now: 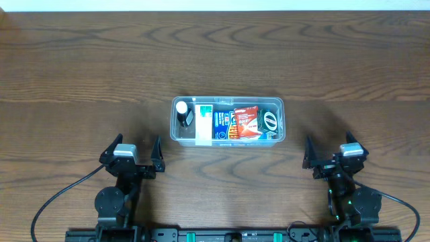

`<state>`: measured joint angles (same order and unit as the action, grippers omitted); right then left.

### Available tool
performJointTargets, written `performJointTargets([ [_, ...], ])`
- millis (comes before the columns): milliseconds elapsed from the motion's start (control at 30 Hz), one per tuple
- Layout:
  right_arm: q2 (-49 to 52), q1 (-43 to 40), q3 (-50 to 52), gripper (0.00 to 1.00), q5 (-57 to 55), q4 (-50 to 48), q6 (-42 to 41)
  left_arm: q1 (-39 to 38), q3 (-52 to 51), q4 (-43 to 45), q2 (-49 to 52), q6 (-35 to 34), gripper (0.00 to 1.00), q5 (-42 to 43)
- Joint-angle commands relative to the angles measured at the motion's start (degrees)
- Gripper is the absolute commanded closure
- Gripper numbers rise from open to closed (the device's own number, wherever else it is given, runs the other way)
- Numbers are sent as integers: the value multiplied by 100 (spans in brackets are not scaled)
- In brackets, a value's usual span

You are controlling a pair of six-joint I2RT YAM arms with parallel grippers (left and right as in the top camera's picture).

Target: Pack container

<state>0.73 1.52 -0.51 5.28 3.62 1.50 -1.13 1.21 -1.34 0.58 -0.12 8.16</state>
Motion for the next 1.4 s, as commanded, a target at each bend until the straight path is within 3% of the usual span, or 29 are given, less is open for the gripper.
performJointTargets([
  [0,-46,42,22,1,-101,31,457,35,-98,-203,-28,52,2,39],
  [367,-46,37,22,1,-98,28,-87,35,-98,-203,-28,52,2,37],
  [1367,-46,37,20,1,-96,24,-81,35,-98,-203,-28,50,2,39],
])
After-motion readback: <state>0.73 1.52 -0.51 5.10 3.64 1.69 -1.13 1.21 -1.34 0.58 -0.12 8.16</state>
